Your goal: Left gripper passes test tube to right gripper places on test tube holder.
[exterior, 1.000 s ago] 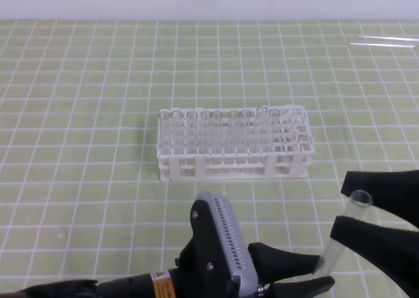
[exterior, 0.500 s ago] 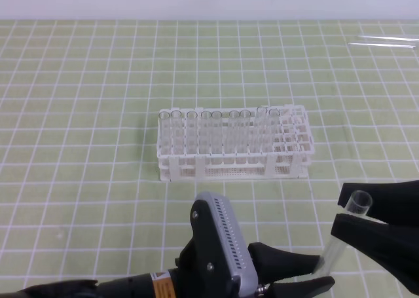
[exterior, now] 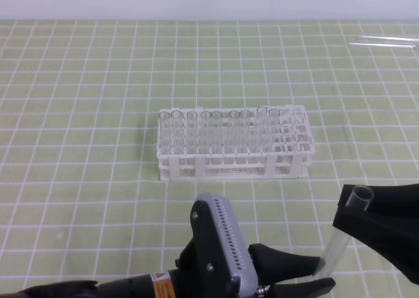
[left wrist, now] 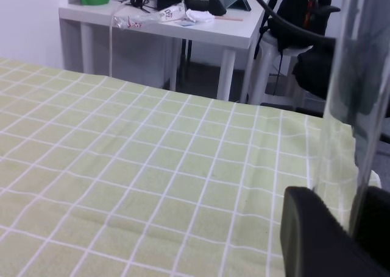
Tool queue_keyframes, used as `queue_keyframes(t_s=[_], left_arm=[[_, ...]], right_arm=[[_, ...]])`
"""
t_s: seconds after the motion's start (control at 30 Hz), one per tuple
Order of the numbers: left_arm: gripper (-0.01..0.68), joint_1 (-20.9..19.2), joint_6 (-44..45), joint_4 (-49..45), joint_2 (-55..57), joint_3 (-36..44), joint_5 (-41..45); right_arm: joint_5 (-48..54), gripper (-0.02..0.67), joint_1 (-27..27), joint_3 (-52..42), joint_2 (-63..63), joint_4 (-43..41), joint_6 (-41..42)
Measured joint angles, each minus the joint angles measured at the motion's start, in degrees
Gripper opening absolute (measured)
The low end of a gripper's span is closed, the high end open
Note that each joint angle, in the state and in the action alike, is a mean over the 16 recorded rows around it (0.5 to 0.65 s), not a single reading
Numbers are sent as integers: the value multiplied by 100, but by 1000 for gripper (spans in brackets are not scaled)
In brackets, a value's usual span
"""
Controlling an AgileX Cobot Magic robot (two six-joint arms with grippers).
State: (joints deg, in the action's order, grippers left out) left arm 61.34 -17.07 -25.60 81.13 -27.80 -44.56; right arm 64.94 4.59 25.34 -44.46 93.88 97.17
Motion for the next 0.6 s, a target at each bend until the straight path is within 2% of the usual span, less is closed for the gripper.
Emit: queue_keyframes(t_s=[0.4,0.6], left_arm=[[121,2,-2,126,8,0,113],[166,0,2,262,0,1,138]], right_arm=[[-31,105,0,2,0,-27,5],[-51,105,0,2,0,-28,5]])
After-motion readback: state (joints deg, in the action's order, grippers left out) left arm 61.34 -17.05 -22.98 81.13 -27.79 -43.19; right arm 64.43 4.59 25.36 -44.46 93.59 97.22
